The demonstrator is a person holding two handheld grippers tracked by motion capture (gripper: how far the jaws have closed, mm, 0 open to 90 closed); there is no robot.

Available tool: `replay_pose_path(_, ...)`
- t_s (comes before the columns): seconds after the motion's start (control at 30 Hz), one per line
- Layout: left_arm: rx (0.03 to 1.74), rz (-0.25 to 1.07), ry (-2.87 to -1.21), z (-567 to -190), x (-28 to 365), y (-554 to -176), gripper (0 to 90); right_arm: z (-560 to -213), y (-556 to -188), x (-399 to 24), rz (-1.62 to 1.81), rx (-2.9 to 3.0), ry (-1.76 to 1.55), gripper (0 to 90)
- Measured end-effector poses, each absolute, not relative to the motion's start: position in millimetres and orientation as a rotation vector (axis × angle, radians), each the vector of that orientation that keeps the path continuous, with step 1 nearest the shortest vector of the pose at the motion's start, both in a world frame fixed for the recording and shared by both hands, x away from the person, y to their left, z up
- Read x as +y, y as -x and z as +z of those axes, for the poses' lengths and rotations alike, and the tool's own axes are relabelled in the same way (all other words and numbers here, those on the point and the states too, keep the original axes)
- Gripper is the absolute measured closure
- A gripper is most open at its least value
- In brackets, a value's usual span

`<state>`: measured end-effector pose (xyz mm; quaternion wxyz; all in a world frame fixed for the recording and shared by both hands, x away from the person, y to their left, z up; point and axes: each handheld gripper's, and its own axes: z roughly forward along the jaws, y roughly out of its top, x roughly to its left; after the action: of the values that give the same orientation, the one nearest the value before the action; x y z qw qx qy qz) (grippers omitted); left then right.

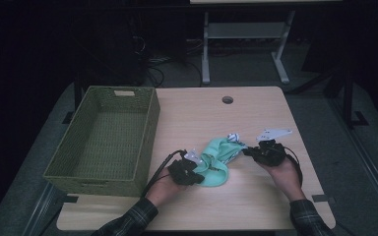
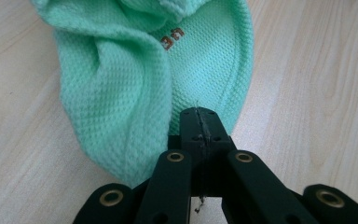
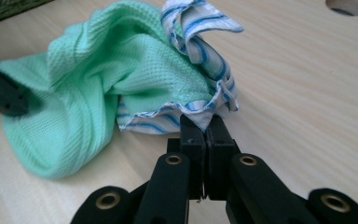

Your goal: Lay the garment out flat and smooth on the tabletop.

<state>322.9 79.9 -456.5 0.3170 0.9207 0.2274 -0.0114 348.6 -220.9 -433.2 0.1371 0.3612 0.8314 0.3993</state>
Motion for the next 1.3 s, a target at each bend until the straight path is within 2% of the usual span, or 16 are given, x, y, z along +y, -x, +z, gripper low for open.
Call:
replay_pose_path(0.77, 0.611, -0.042, -2.409, -457, 80, -323, 89.6, -415, -397, -226, 1.117, 2.33, -1.06, 88.1)
replay_pose_path(1.3, 0.619, -0.041, -2.398, -458, 79, -322, 89.6, -430, -430, -231, 1.03, 2.325, -1.095, 88.0)
